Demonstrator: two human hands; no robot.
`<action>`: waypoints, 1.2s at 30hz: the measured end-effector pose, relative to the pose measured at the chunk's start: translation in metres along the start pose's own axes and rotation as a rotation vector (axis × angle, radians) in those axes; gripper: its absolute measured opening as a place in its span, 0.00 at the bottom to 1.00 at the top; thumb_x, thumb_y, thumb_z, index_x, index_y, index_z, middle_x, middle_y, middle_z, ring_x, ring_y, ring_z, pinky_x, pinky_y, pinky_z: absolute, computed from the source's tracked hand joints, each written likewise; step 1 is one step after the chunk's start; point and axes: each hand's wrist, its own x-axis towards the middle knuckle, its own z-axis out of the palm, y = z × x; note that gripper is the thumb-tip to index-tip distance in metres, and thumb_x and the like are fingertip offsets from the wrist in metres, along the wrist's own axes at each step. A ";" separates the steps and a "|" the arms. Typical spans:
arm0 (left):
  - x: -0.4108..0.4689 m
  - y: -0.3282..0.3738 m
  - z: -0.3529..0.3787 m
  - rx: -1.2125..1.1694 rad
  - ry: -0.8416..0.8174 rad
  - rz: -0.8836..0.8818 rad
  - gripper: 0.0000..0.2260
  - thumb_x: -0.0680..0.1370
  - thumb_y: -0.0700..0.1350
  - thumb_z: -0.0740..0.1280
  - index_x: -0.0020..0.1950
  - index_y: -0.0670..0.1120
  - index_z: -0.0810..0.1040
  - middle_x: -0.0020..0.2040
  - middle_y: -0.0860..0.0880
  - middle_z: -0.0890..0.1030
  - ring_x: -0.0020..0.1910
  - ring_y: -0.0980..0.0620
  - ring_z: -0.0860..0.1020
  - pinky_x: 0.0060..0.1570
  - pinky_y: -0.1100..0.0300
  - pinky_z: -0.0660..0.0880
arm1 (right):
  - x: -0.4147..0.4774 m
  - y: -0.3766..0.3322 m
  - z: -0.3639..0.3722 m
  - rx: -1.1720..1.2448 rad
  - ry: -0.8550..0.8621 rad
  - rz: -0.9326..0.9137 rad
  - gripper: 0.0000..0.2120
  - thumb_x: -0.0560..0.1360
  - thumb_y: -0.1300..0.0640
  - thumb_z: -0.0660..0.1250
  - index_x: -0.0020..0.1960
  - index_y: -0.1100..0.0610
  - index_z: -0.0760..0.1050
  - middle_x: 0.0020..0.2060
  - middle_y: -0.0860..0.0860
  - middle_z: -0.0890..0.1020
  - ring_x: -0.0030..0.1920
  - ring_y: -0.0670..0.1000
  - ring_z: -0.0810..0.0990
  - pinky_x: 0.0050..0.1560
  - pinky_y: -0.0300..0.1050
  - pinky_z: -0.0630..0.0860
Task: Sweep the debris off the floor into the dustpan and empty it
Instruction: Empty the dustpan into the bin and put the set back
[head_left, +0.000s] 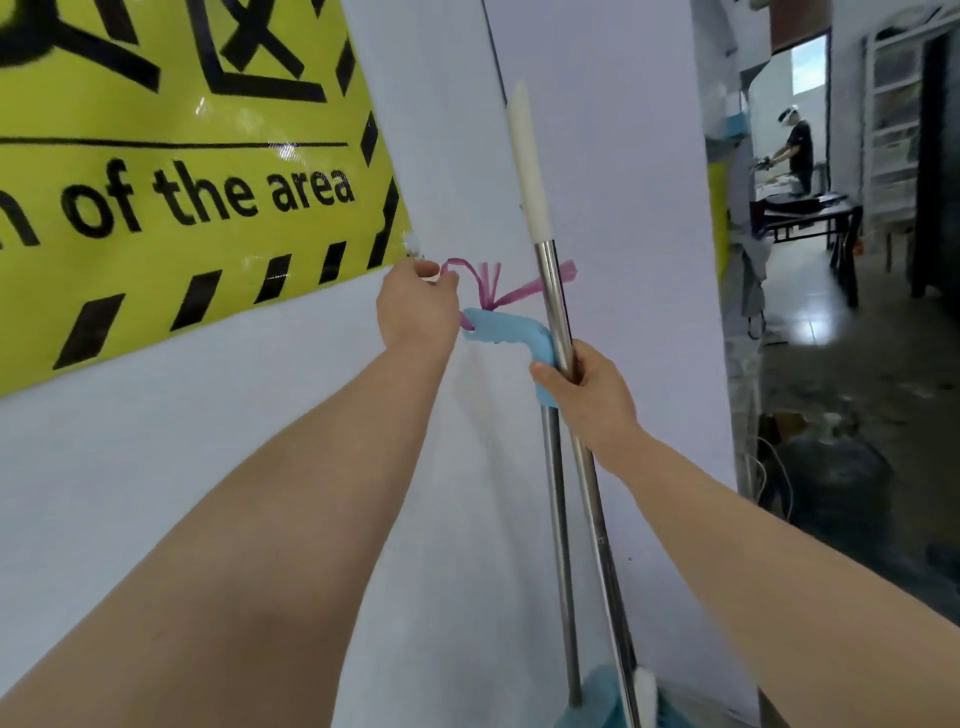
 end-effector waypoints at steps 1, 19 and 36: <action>0.011 0.004 0.004 0.020 0.023 -0.005 0.13 0.77 0.48 0.67 0.59 0.46 0.78 0.55 0.49 0.82 0.53 0.50 0.80 0.56 0.54 0.76 | 0.013 -0.002 0.002 0.005 -0.024 -0.011 0.07 0.75 0.48 0.69 0.46 0.52 0.77 0.32 0.45 0.75 0.35 0.48 0.73 0.41 0.49 0.73; 0.113 0.003 0.028 0.605 0.064 0.050 0.08 0.78 0.40 0.66 0.54 0.41 0.82 0.48 0.43 0.83 0.50 0.44 0.81 0.39 0.59 0.70 | 0.113 0.012 0.040 0.001 -0.164 -0.057 0.04 0.76 0.47 0.68 0.47 0.46 0.75 0.30 0.43 0.74 0.36 0.48 0.74 0.43 0.48 0.74; 0.071 -0.025 0.041 0.653 0.017 0.070 0.10 0.78 0.38 0.61 0.55 0.41 0.81 0.52 0.42 0.82 0.53 0.43 0.80 0.46 0.56 0.72 | 0.079 0.045 0.049 -0.064 -0.233 0.039 0.11 0.77 0.48 0.67 0.39 0.48 0.69 0.31 0.45 0.73 0.36 0.49 0.73 0.41 0.49 0.72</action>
